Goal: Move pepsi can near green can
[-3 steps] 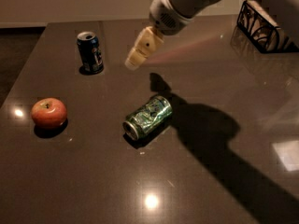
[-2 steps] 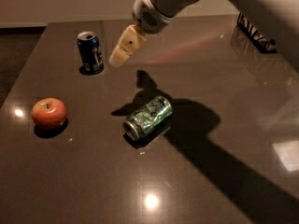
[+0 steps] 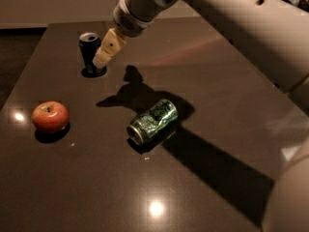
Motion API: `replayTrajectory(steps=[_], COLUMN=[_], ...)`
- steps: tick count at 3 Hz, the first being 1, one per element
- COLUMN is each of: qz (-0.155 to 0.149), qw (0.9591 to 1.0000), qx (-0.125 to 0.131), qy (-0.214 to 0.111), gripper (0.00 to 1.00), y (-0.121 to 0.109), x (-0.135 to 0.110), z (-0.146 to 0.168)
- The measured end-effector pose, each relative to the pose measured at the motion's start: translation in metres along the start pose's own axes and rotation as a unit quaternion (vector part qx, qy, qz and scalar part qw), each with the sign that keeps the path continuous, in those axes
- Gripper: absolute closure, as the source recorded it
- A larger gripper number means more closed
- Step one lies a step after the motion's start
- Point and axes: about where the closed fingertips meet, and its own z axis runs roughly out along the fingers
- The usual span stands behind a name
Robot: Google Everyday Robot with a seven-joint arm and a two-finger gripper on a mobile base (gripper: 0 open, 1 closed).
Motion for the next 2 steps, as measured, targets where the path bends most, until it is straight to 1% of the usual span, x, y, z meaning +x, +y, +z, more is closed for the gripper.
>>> replayTrajectory(steps=[1, 2], qz=[0.020, 0.031], qw=[0.9997, 0.9994], qx=[-0.001, -0.007], qy=[0.011, 0.013], gripper=[0.00, 0.00], y=[-0.016, -0.022], x=[-0.001, -0.008], z=[0.031, 0.051])
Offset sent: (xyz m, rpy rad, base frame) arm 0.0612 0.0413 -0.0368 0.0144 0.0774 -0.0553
